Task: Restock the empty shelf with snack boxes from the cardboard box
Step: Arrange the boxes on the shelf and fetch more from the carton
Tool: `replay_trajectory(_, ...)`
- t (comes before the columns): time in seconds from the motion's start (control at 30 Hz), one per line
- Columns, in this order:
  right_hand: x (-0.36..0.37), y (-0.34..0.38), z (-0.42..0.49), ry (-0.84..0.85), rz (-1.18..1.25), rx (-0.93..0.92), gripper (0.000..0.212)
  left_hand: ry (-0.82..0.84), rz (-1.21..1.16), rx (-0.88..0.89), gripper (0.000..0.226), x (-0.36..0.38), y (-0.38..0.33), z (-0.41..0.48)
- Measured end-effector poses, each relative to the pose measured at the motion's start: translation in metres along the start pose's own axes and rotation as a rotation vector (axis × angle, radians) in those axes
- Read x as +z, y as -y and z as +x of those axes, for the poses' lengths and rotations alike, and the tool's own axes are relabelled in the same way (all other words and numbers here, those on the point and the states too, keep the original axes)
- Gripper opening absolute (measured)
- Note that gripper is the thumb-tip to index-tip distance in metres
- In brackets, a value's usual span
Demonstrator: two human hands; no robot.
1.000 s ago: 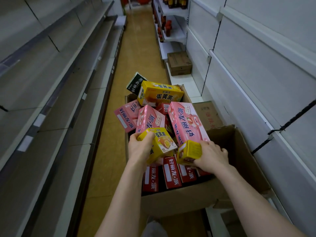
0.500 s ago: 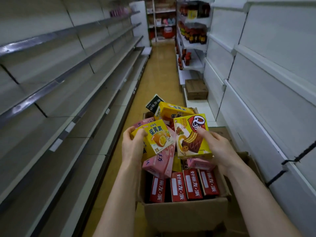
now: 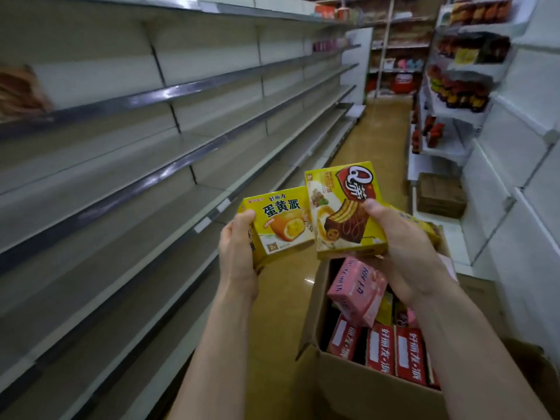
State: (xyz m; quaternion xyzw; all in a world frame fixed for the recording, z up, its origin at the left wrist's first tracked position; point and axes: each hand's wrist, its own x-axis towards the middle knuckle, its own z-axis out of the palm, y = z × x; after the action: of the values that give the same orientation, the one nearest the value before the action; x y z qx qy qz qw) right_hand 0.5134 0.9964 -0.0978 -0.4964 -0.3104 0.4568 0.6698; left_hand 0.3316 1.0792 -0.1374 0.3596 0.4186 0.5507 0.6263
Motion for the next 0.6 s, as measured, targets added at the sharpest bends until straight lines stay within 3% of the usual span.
replay_trajectory(0.1,0.041,-0.008,-0.005,0.065,-0.01,0.029,0.031,-0.055,0.007,0.088,0.084,-0.037,-0.027,-0.01)
replay_trajectory(0.6,0.26,-0.064,-0.109,0.494,-0.029,0.109,0.046,-0.342,0.051,0.344,0.075,-0.272,-0.146,-0.091)
